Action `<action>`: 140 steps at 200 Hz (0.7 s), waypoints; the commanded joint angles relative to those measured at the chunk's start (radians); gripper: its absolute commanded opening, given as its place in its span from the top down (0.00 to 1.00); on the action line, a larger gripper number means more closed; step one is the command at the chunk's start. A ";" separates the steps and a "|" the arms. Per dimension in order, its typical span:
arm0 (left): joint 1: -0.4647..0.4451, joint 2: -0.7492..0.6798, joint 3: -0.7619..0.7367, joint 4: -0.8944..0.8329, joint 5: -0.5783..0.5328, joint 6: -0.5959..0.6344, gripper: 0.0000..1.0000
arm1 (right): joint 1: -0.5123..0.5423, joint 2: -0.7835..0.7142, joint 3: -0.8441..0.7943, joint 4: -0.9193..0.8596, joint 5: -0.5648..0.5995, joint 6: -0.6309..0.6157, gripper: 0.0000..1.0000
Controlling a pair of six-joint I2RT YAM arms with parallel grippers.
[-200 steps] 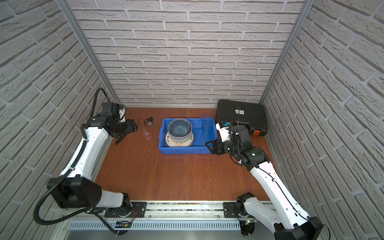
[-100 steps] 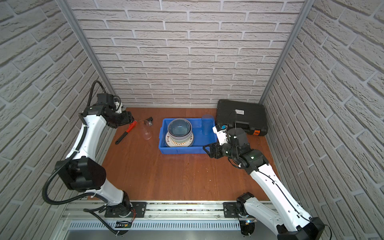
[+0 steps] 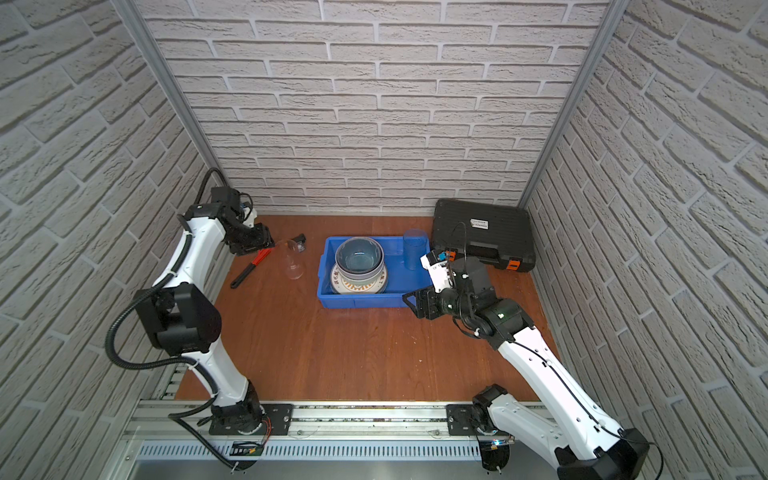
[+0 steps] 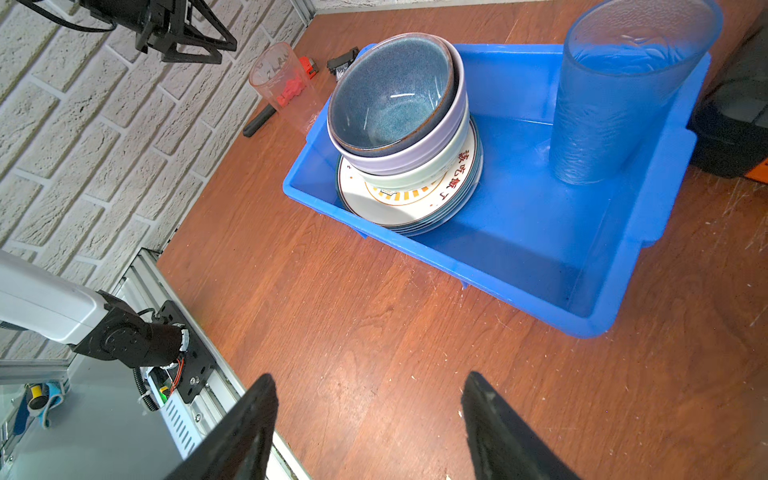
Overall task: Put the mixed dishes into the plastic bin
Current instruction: 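Move the left gripper to the pink cup while the right gripper draws back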
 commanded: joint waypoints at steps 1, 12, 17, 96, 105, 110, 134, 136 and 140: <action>0.007 0.009 -0.015 -0.006 0.023 0.027 0.43 | 0.013 -0.012 0.019 0.023 0.016 0.002 0.29; 0.007 0.018 -0.017 -0.006 0.029 0.031 0.44 | 0.016 -0.012 0.017 0.026 0.017 0.004 0.28; 0.007 0.023 -0.014 -0.003 0.029 0.032 0.45 | 0.017 -0.012 0.016 0.026 0.019 0.004 0.29; -0.011 0.133 0.035 -0.026 0.022 0.042 0.56 | 0.026 -0.037 0.003 0.018 0.045 0.010 0.28; -0.015 0.141 0.034 -0.026 0.019 0.041 0.59 | 0.026 -0.040 0.002 0.014 0.047 0.010 0.28; -0.017 0.143 0.035 -0.027 0.018 0.040 0.61 | 0.025 -0.041 0.002 0.014 0.048 0.010 0.28; -0.029 0.152 0.037 -0.028 0.004 0.038 0.68 | 0.027 -0.051 -0.002 0.012 0.053 0.015 0.28; -0.030 0.152 0.038 -0.029 0.002 0.038 0.69 | 0.027 -0.051 -0.003 0.010 0.054 0.015 0.29; -0.032 0.155 0.039 -0.030 -0.001 0.037 0.71 | 0.027 -0.052 -0.003 0.009 0.056 0.015 0.29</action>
